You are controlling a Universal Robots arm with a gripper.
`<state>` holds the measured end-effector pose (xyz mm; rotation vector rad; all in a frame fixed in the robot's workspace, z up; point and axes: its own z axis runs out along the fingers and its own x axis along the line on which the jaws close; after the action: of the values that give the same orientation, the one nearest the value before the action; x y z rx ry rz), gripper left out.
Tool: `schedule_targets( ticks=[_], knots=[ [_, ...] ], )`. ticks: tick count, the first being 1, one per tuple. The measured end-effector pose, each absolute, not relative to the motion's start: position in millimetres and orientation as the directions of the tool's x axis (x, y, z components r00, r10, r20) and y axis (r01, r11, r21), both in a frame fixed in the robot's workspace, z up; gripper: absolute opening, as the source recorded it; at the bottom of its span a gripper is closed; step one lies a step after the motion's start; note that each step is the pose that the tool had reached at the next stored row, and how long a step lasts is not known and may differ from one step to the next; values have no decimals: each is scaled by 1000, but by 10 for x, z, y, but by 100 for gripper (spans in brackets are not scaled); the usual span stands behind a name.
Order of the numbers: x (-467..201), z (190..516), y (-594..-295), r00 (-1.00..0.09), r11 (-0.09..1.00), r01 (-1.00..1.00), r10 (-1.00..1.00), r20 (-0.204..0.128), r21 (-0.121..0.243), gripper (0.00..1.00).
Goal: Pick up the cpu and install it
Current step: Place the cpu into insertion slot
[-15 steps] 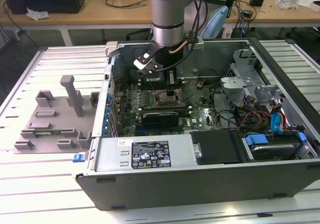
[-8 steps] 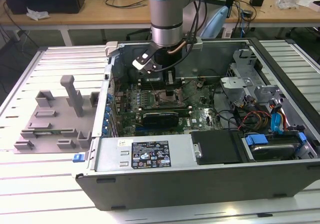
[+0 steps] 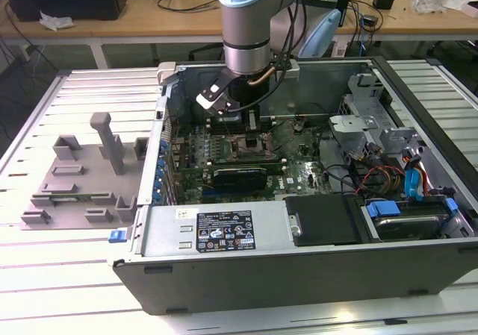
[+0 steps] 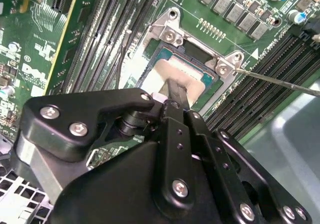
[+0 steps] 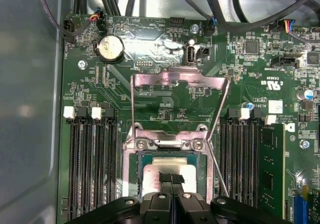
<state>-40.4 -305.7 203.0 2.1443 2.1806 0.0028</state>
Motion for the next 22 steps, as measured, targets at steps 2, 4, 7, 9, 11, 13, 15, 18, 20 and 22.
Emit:
schedule_targets(
  ticks=[2,4,7,9,11,13,15,18,20,22],
  knots=[
    [-403,2027,-3056,-15,18,998,998,-57,60,11],
    [-403,2018,-3056,-15,19,998,998,-58,60,11],
    [-403,2018,-3056,-15,18,998,998,-58,60,11],
    [-401,2036,-3053,-15,18,998,998,-56,61,11],
    [-402,2118,-3055,-15,18,998,998,-57,60,11],
    [-403,2211,-3056,-15,18,998,998,-57,60,11],
    [-403,2298,-3055,-15,18,998,998,-57,60,11],
    [-403,2521,-3056,-15,18,998,998,-57,60,11],
    [-402,2527,-3055,-15,18,998,998,-57,61,11],
    [-403,2533,-3056,-15,18,998,998,-57,60,11]
  ],
)
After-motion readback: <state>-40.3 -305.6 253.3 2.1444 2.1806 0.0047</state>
